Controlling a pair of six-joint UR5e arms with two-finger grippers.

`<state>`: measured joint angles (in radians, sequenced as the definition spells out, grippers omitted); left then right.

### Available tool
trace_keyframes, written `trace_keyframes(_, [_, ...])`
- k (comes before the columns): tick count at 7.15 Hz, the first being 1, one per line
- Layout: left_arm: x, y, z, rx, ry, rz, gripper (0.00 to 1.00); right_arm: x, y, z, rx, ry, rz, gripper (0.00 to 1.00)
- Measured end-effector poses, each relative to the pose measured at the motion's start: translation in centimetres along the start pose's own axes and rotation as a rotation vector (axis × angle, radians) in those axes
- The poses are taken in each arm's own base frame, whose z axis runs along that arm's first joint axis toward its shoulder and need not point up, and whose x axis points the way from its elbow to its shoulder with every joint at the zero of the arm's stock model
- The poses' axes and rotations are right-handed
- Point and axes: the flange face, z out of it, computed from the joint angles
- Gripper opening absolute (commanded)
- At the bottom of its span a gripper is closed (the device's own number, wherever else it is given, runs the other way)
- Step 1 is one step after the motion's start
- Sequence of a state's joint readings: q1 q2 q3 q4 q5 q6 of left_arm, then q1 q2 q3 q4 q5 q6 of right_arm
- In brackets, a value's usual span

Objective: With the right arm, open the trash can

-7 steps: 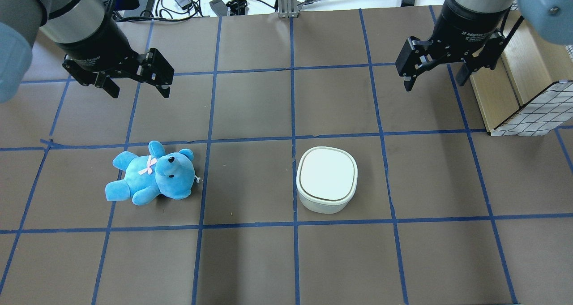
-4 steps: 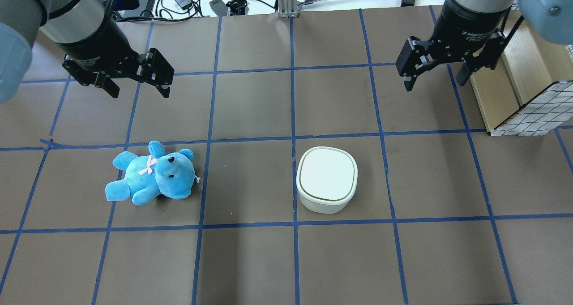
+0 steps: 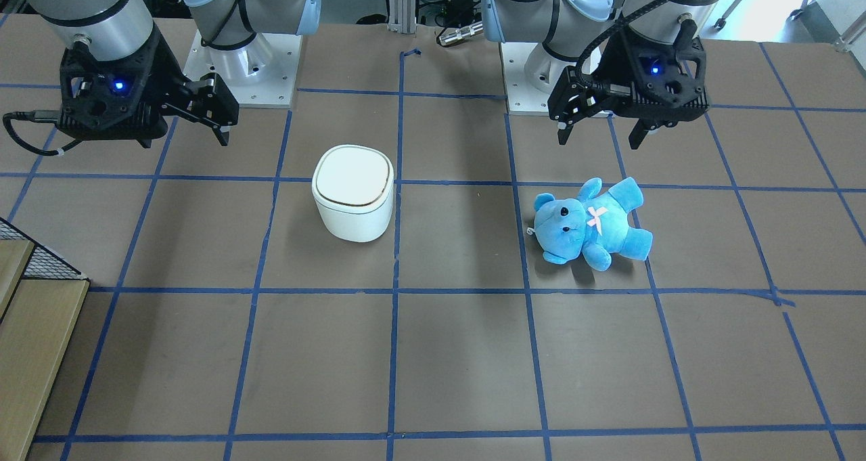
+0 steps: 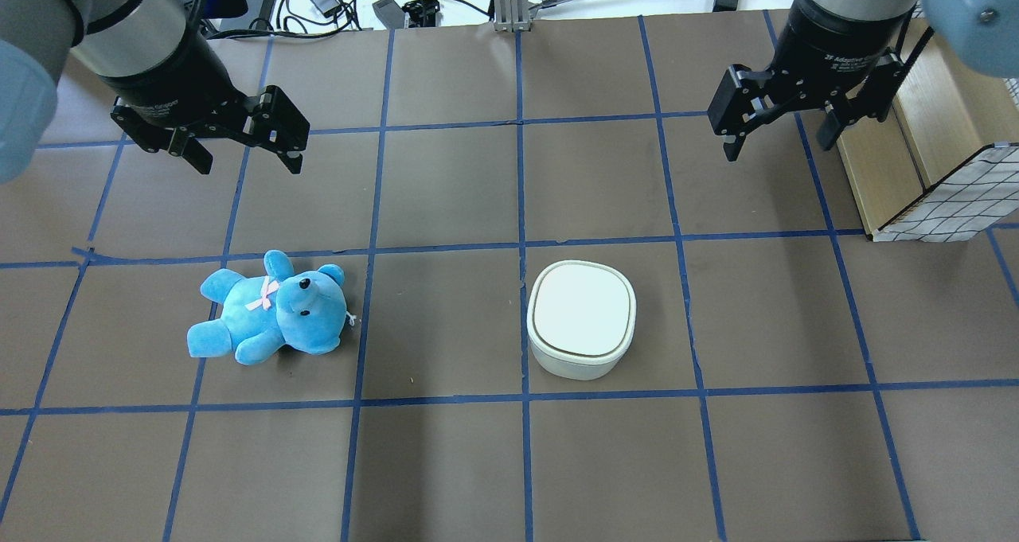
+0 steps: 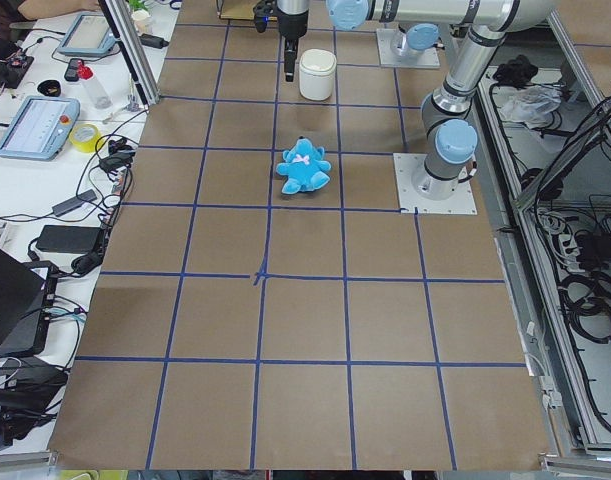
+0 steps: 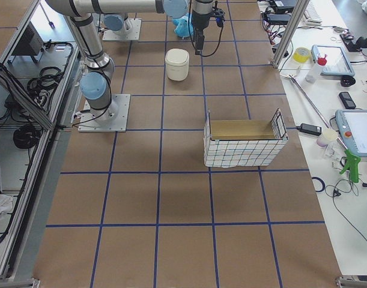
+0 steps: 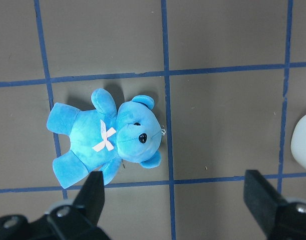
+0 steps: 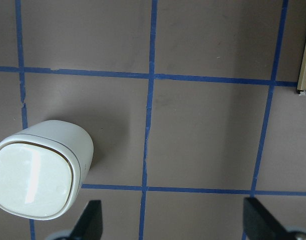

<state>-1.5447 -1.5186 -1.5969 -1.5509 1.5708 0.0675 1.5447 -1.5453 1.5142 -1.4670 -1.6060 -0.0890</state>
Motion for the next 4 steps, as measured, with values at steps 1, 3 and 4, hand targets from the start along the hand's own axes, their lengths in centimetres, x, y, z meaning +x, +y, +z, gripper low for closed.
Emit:
trace_keyframes(1, [0.0, 0.0, 0.0, 0.0, 0.0, 0.0, 1.0, 0.1, 0.0, 0.0, 0.001, 0.008, 0.0, 1.0])
trace_keyframes(3, [0.0, 0.0, 0.0, 0.0, 0.001, 0.0, 1.0, -1.2, 0.2, -0.1, 0.005, 0.002, 0.018, 1.0])
trace_keyframes(4, [0.0, 0.0, 0.0, 0.0, 0.001, 0.0, 1.0, -4.0, 0.4, -0.1, 0.03, 0.005, 0.044, 0.86])
